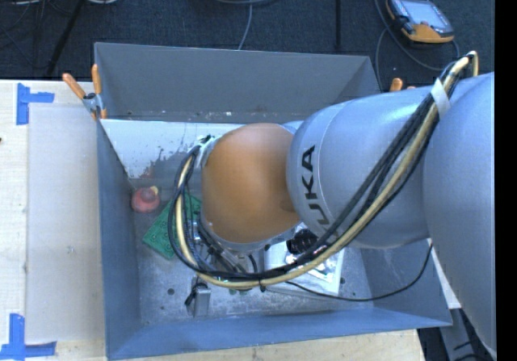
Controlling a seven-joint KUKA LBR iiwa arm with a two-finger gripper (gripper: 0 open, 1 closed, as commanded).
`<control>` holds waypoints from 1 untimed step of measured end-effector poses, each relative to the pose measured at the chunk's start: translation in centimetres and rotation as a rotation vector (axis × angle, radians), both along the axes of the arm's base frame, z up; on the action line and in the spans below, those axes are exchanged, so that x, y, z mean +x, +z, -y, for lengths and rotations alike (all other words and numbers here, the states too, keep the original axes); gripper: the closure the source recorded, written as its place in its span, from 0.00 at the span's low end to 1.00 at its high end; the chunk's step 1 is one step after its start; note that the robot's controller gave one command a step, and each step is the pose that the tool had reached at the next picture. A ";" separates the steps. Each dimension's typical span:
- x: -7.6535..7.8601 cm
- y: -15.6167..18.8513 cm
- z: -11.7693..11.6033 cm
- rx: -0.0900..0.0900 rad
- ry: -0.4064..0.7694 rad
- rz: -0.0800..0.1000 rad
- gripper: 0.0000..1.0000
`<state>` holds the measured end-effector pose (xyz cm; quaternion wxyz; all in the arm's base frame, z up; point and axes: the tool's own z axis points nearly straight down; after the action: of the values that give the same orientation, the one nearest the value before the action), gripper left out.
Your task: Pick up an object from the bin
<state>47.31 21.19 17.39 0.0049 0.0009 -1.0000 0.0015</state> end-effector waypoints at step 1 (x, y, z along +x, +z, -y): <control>5.7 -6.3 0.3 0.002 0.077 0.010 0.00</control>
Offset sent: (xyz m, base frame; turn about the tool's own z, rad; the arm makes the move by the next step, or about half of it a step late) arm 0.0557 -0.0018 -0.0589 -0.0780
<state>53.02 20.93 11.09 0.0000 0.0395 -0.9992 0.0006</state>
